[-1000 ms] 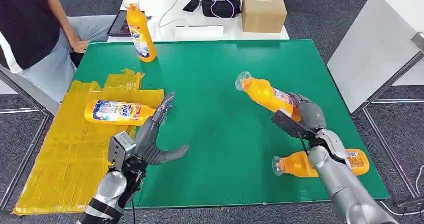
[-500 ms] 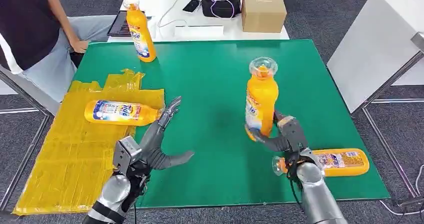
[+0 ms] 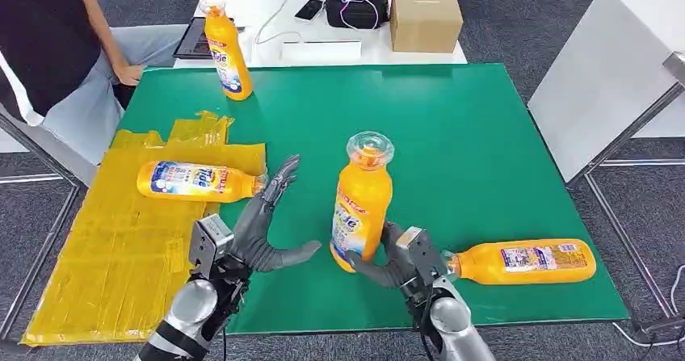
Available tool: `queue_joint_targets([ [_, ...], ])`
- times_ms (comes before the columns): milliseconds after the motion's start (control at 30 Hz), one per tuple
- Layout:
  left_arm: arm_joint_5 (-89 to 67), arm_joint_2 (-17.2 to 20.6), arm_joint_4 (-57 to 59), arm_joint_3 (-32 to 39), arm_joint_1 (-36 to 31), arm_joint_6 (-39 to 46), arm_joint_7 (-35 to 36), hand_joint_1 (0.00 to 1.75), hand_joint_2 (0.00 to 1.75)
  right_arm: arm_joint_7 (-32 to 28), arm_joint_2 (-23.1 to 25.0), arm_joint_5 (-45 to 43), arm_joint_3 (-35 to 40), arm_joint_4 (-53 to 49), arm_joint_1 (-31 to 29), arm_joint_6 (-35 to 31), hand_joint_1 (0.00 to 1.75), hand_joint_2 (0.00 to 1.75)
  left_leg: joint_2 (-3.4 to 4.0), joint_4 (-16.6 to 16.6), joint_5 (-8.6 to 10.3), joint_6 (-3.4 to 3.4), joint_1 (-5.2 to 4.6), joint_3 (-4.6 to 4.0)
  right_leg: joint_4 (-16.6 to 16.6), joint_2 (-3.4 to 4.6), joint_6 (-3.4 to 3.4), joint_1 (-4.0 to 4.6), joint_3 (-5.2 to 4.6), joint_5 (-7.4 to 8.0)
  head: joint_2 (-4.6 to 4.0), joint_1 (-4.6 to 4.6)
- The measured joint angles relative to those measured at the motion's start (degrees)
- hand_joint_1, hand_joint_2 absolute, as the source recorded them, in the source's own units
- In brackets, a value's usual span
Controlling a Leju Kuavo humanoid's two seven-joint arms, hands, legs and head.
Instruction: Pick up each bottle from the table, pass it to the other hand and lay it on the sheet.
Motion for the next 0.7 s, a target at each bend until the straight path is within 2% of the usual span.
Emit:
queue_joint_targets([
  [233, 2.3, 0.0, 0.9, -0.7, -0.6, -0.9, 1.0, 0.0, 1.75, -0.3, 1.0, 3.2, 3.9, 0.3, -0.3, -4.9, 1.75, 1.75, 0.0, 0.0, 0.0, 0.0, 0.0, -0.02, 0.0, 0.0, 0.0, -0.01, 0.0, 0.0, 0.0, 0.0],
  [600, 2.4, 0.0, 1.4, -1.4, -0.8, -1.3, 1.1, 0.0, 1.75, -0.6, 1.4, 3.8, 5.4, 0.3, -1.0, -5.5, 1.75, 1.75, -0.01, 0.0, 0.0, 0.0, 0.0, -0.01, 0.0, 0.0, 0.0, -0.01, 0.0, 0.0, 0.0, 0.02],
  [700, 3.7, 0.0, 1.4, -1.5, -0.8, -2.2, 1.6, 0.0, 1.75, -0.9, 1.4, 7.8, 6.0, 0.3, -1.3, -10.2, 1.75, 1.75, -0.01, 0.0, 0.0, 0.0, -0.01, -0.02, 0.0, 0.0, 0.0, -0.01, 0.0, 0.0, 0.0, 0.0],
])
